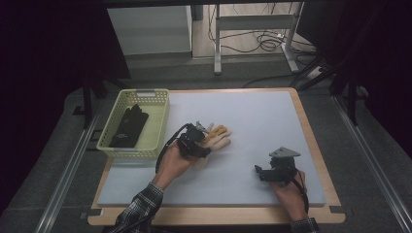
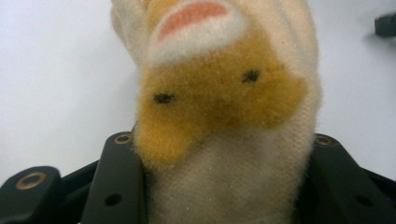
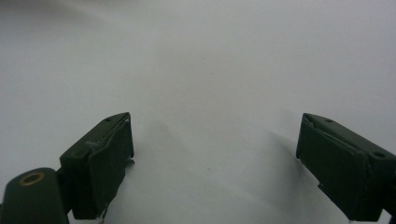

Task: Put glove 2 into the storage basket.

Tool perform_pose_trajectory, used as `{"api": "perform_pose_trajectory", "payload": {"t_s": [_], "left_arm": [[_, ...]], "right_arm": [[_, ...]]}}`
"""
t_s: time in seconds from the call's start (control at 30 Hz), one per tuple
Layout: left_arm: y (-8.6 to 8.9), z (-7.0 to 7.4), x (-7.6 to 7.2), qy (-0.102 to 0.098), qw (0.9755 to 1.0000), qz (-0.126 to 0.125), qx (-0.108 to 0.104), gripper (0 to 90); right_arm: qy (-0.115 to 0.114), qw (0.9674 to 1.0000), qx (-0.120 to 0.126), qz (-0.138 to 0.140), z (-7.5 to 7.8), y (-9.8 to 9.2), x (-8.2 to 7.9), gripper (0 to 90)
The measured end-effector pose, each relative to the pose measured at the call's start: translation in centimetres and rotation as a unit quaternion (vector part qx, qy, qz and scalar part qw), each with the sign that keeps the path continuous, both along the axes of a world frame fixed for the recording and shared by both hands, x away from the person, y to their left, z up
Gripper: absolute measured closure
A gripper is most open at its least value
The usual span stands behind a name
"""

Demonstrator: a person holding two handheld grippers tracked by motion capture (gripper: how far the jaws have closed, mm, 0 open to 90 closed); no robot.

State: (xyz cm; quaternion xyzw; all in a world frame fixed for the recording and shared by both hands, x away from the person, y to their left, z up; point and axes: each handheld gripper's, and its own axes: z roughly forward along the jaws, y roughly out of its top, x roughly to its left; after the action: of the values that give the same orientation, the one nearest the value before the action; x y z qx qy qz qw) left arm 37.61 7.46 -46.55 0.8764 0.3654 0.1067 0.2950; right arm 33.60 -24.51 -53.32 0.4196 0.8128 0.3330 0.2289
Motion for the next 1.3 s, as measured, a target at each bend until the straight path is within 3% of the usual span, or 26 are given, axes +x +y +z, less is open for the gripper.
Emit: {"api": "perform_pose_trajectory", "payload": {"t_s": [0.2, 0.4, 0.67, 0.9, 1.0, 1.3], "left_arm": [[1.2, 2.2, 0.7, -0.019, 0.9997, 0.018, 0.003, 52.2], [3.8, 4.2, 1.7, -0.03, 0.9983, 0.05, 0.004, 52.0], [8.4, 6.0, 2.9, -0.042, 0.9937, 0.104, 0.005, 51.8], [12.9, 6.9, 3.8, -0.049, 0.9861, 0.159, 0.008, 51.6], [15.2, 6.9, 4.2, -0.047, 0.981, 0.188, 0.006, 51.5], [19.2, 5.1, 5.5, -0.029, 0.9696, 0.242, 0.019, 50.7]], "right_arm": [[0.001, 1.0, 0.0, -0.001, 0.0, 0.0, 0.0, 10.8], [0.001, 1.0, -0.001, 0.0, 0.0, 0.0, 0.0, 10.8], [0.0, 1.0, 0.0, 0.0, 0.0, 0.0, 0.0, 10.8], [0.0, 1.0, 0.001, 0.0, 0.0, 0.0, 0.0, 10.8], [0.0, 1.0, 0.001, 0.0, 0.0, 0.0, 0.0, 10.8], [0.001, 1.0, 0.002, 0.0, 0.0, 0.0, 0.0, 10.8]]}}
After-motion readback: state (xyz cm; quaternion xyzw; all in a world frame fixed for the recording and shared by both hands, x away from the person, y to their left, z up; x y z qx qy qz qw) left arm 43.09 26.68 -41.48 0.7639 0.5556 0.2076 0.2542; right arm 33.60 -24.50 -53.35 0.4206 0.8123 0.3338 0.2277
